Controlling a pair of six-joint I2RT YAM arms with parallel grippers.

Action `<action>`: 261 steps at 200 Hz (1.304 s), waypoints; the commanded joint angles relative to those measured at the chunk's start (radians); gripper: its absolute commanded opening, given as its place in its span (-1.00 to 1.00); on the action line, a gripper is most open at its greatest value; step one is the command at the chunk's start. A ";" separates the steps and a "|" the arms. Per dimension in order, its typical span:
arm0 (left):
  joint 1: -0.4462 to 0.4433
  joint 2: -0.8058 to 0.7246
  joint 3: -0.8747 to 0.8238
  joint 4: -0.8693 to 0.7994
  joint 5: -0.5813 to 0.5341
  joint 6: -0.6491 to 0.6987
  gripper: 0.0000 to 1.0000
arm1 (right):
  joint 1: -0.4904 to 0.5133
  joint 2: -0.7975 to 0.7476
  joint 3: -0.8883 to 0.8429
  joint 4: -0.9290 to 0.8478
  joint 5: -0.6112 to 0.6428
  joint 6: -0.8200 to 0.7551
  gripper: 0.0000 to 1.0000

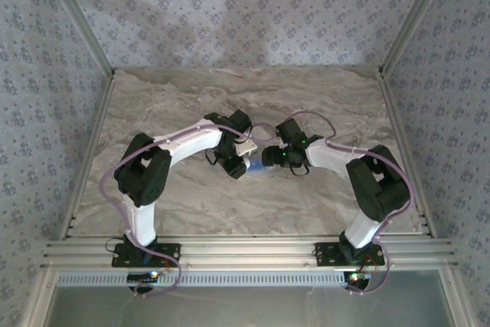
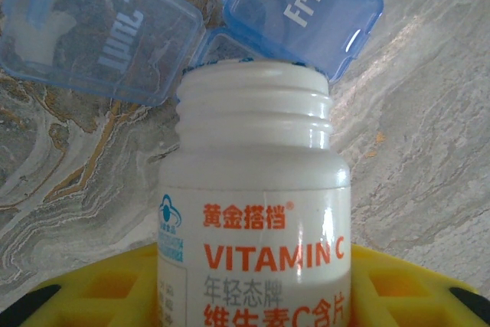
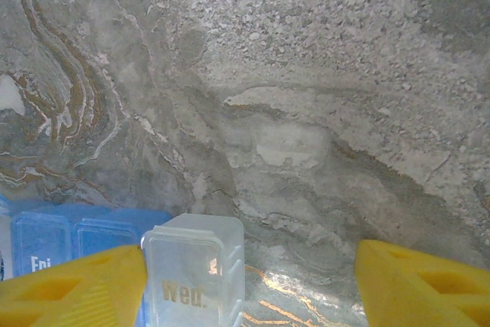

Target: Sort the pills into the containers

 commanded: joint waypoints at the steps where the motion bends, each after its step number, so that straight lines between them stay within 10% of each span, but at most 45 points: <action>1: -0.004 -0.027 -0.002 -0.016 -0.003 0.015 -1.00 | 0.009 0.027 0.009 -0.033 0.002 0.010 0.48; 261: 0.005 -0.028 0.029 -0.084 -0.007 0.037 -1.00 | 0.011 0.033 0.015 -0.037 -0.002 0.011 0.48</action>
